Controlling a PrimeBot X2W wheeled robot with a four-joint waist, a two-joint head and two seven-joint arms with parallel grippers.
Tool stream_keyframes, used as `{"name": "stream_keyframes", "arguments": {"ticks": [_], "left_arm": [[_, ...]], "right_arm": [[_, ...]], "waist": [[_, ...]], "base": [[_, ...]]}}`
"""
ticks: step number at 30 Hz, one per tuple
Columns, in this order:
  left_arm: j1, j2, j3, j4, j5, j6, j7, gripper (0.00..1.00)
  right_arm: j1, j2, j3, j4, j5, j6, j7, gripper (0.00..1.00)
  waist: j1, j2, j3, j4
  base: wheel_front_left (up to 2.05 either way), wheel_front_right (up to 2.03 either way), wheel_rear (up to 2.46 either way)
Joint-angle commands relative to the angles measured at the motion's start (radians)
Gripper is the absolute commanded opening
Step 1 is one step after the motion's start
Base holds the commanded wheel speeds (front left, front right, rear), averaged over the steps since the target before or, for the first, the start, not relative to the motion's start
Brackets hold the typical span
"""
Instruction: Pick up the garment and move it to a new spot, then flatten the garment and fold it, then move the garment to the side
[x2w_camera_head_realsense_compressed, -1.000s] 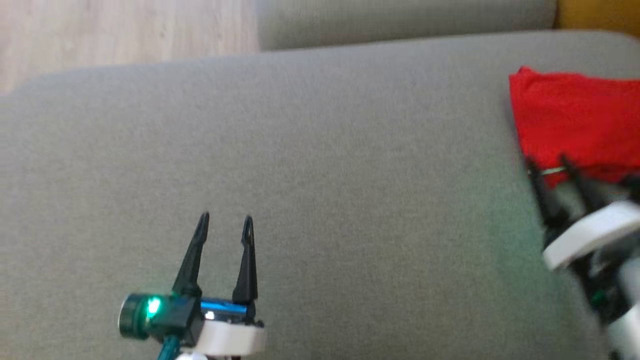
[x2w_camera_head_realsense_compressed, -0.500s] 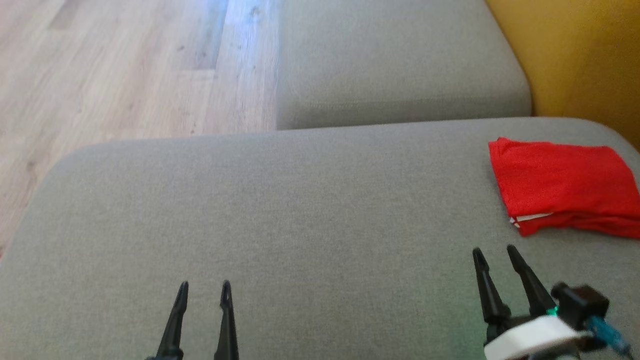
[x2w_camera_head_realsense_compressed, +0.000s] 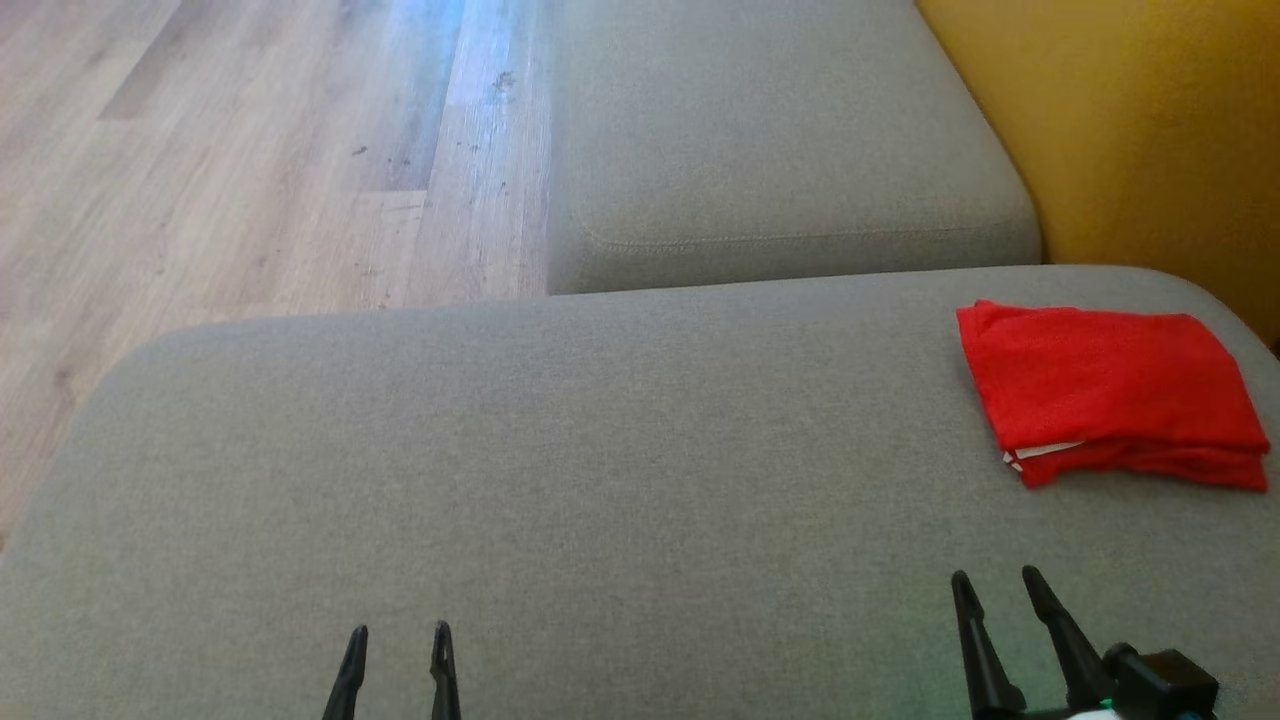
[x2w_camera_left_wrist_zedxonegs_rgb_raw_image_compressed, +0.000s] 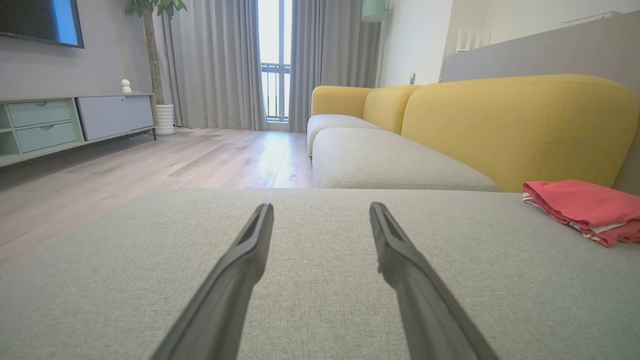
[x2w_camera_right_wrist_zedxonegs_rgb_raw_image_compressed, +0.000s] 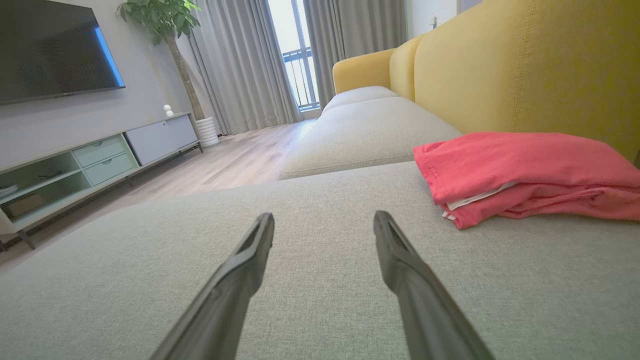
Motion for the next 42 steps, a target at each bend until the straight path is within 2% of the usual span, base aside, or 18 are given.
{"name": "stream_keyframes", "arguments": {"ticks": [1, 5, 6, 11, 42], "left_arm": [[-0.04, -0.007, 0.033, -0.028, 0.011, -0.003, -0.005, 1.0], [-0.041, -0.007, 0.037, -0.018, 0.017, -0.005, -0.005, 1.0], [0.0, 0.0, 0.003, 0.009, 0.007, -0.001, 0.0, 0.0], [0.01, 0.0, 0.003, 0.073, 0.0, 0.0, 0.002, 0.0], [-0.094, 0.017, 0.061, 0.103, -0.371, -0.059, 0.071, 0.0]], "right_arm": [[-0.04, -0.008, 0.016, -0.038, -0.009, -0.001, -0.014, 1.0], [-0.04, -0.007, 0.021, -0.036, -0.007, -0.001, -0.014, 1.0], [0.0, 0.002, 0.0, 0.0, 0.0, 0.0, 0.0, 0.0], [0.023, 0.003, 0.003, 0.068, 0.006, 0.0, 0.003, 0.0], [-0.061, 0.017, -0.058, 0.054, 0.324, 0.0, 0.089, 0.0]], "waist": [[0.0, -0.0001, -0.004, 0.0], [0.0, -0.0001, -0.014, -0.002], [0.0, -0.0001, -0.014, -0.002], [0.0001, -0.0001, -0.015, -0.003], [0.0001, -0.0001, 0.035, -0.009]], "base": [[0.0, 0.0, 0.0], [0.0, 0.0, 0.0], [0.0, 0.0, 0.0], [0.0, 0.0, 0.0], [0.0, 0.0, 0.0]]}}
